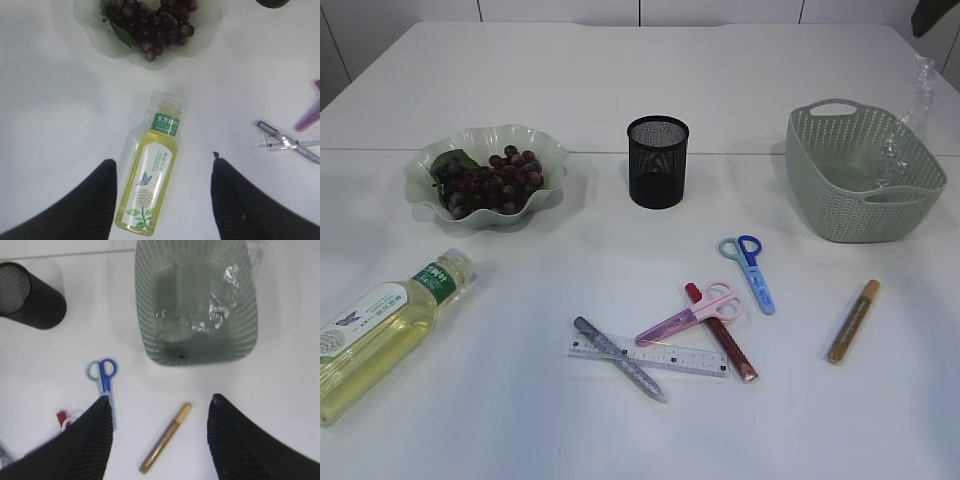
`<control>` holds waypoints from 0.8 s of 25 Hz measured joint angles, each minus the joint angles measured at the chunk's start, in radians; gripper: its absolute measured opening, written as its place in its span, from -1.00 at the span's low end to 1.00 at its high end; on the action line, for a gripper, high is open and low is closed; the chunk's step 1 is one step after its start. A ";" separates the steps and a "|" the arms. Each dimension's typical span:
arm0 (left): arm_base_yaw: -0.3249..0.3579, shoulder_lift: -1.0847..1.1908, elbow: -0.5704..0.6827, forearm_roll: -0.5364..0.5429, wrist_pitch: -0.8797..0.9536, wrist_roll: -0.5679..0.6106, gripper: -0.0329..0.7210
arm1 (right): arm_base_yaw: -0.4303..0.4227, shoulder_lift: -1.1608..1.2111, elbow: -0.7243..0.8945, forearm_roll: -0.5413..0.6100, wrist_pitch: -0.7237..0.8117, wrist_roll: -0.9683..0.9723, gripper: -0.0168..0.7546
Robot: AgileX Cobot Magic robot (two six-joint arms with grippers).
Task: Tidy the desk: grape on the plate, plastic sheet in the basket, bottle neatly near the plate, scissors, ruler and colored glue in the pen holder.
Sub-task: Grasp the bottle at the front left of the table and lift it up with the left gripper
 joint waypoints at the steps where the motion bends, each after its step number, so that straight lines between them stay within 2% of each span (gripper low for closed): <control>1: 0.000 0.000 0.000 0.000 0.000 0.000 0.24 | 0.000 -0.036 0.049 0.000 0.000 0.000 0.22; 12: 0.000 0.000 0.000 -0.037 0.000 0.000 0.24 | 0.000 -0.362 0.459 0.003 0.000 -0.021 0.22; 20: -0.004 0.043 0.000 -0.037 0.000 0.040 0.24 | 0.000 -0.499 0.589 0.031 0.000 -0.023 0.22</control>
